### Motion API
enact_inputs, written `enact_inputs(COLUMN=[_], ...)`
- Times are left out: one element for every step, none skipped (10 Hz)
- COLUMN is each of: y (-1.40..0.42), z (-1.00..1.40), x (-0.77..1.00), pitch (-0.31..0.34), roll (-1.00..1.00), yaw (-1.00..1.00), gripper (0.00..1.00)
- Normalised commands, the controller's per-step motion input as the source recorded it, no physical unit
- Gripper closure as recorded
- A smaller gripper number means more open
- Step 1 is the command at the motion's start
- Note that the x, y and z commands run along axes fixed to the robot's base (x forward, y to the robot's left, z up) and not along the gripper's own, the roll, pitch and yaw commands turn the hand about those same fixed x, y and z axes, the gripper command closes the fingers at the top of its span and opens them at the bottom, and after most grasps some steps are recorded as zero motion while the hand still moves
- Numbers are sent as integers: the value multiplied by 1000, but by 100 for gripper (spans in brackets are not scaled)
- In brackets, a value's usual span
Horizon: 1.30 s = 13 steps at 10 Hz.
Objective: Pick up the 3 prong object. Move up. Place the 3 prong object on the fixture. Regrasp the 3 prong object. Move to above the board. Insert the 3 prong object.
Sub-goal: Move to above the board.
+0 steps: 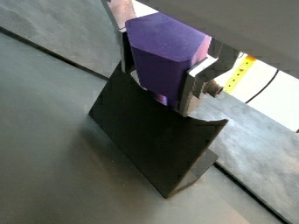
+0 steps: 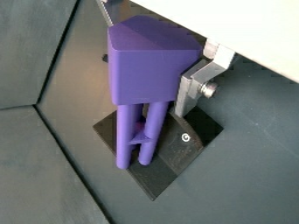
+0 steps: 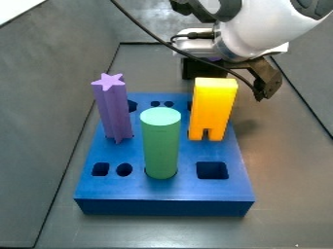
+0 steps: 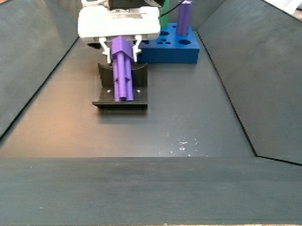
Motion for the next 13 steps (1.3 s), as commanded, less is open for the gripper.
enact_inputs(y=[238,238,217,207,192,185,169,164,153,141,129,121,104], z=[1000,1000,1000,1000,1000,1000,1000,1000,1000,1000,1000,1000,1000], x=[-196,-196,-190,-186,-175,-171,-163,-161,-154,-150,-145,-139,-130], pitch=[86,85,32,23,10,2,-13,-17,-18,-15,-10,-7,8], roll=[15,13,-63,-77,-83,-78,-69,-63,-57,-53,-56,-53,-52], yaw=[13,12,31,39,40,38,30,25,15,3,-4,-7,-13], gripper=[100,100,100,100,100,100,100,100,100,100,100,100,100])
